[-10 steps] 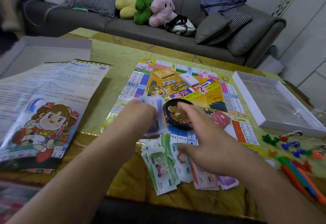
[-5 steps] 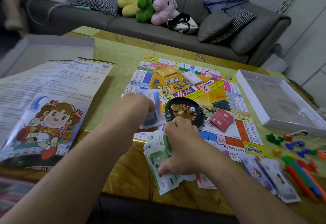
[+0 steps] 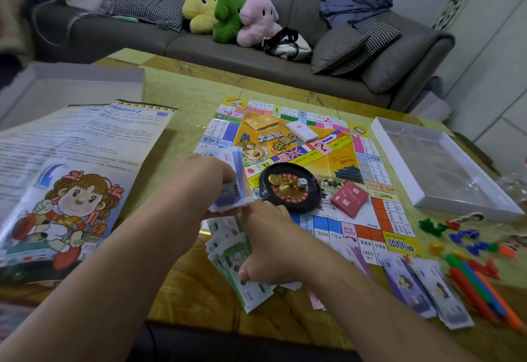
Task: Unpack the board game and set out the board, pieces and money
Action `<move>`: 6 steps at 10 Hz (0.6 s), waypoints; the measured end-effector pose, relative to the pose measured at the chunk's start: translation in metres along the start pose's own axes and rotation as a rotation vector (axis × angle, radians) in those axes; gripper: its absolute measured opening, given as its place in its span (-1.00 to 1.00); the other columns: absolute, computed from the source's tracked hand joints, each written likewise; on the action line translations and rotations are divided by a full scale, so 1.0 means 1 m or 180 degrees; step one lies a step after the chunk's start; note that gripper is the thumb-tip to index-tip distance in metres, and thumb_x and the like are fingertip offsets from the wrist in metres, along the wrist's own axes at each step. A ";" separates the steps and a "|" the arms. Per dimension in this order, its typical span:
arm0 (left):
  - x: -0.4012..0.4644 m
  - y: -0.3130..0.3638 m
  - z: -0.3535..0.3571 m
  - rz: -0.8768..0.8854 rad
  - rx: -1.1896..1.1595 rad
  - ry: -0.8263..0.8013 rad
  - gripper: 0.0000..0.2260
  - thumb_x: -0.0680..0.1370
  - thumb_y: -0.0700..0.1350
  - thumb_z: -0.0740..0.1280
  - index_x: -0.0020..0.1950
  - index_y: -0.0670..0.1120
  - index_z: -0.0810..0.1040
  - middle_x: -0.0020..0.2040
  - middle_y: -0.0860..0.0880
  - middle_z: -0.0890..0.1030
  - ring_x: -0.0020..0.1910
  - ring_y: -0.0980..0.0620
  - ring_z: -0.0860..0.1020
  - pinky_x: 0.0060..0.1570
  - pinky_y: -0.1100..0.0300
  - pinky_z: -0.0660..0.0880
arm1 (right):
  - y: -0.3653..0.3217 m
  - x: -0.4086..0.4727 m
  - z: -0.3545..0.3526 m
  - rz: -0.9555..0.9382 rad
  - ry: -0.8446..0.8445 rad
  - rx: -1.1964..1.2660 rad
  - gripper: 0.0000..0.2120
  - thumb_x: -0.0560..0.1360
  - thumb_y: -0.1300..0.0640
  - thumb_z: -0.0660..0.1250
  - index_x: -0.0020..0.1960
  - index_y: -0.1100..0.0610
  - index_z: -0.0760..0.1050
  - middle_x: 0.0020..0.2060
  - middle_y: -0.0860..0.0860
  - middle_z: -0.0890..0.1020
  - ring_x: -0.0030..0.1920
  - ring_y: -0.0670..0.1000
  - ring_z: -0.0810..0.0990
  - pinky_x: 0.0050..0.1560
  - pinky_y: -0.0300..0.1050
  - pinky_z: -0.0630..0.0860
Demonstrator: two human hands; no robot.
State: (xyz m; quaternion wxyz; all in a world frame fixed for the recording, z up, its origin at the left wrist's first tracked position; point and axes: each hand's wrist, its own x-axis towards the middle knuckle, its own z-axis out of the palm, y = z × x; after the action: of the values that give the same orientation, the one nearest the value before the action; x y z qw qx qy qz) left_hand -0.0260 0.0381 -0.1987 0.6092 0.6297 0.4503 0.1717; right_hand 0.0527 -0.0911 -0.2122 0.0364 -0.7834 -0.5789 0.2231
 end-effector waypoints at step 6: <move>-0.024 0.016 -0.013 0.0097 0.0508 0.0233 -0.73 0.55 -0.29 0.46 0.24 -0.20 0.60 0.30 -0.26 0.56 0.24 -0.27 0.57 0.16 0.03 0.62 | 0.044 0.007 -0.019 0.0804 0.1158 0.3857 -0.59 0.37 0.49 0.55 0.12 0.20 0.56 -0.09 0.15 0.78 -0.02 0.18 0.78 0.14 0.33 0.66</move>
State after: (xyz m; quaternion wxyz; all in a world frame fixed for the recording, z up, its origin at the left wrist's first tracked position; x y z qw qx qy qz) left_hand -0.0432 0.0304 -0.1734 0.5375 0.6763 0.4749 0.1675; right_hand 0.1008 -0.0946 -0.2110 0.5433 -0.7114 -0.2383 0.3767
